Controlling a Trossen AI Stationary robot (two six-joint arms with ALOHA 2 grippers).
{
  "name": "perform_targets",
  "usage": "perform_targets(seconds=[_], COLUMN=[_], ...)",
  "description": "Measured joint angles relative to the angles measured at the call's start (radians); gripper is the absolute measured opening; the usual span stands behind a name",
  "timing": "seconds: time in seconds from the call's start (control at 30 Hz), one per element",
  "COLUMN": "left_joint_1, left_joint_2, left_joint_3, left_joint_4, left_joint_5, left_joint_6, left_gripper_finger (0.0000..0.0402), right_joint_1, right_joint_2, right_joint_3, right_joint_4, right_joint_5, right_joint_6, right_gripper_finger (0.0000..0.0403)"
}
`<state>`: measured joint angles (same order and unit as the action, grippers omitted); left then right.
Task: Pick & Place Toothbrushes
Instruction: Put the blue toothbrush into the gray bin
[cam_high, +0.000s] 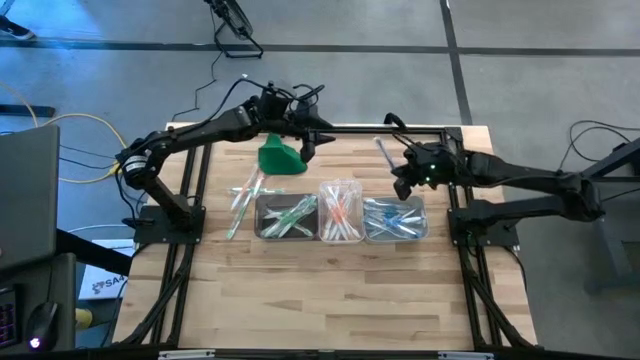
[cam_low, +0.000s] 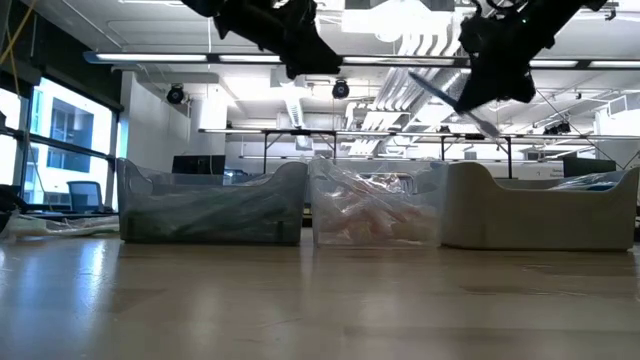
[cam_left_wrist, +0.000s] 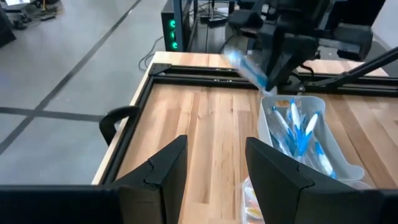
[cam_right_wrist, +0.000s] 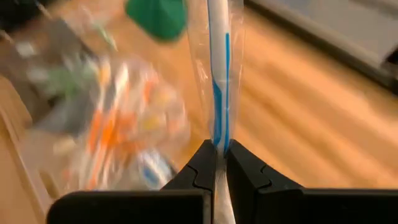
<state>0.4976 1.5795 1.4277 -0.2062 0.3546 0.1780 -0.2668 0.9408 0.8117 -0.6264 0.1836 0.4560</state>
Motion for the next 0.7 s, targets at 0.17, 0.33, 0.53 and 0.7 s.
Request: perform_targets(seconds=[0.17, 0.33, 0.53, 0.7], left_joint_1=[0.0, 0.0, 0.0, 0.0], left_joint_2=[0.0, 0.0, 0.0, 0.0], left_joint_3=[0.0, 0.0, 0.0, 0.0], left_joint_4=[-0.025, -0.033, -0.032, -0.032], left_joint_5=[-0.001, -0.002, -0.002, -0.002], left_joint_6=[0.0, 0.0, 0.0, 0.0], left_gripper_finger=[0.0159, 0.0159, 0.0159, 0.0159], right_joint_1=[0.041, 0.075, 0.105, 0.113], right_joint_2=[0.062, 0.126, 0.187, 0.2], right_joint_3=[0.016, 0.016, 0.016, 0.016], right_joint_4=[-0.116, -0.18, -0.303, -0.363], right_joint_5=[-0.068, -0.196, -0.348, -0.399], right_joint_6=[0.097, 0.172, 0.195, 0.141], right_gripper_finger=[0.0012, 0.0012, 0.0012, 0.0012])
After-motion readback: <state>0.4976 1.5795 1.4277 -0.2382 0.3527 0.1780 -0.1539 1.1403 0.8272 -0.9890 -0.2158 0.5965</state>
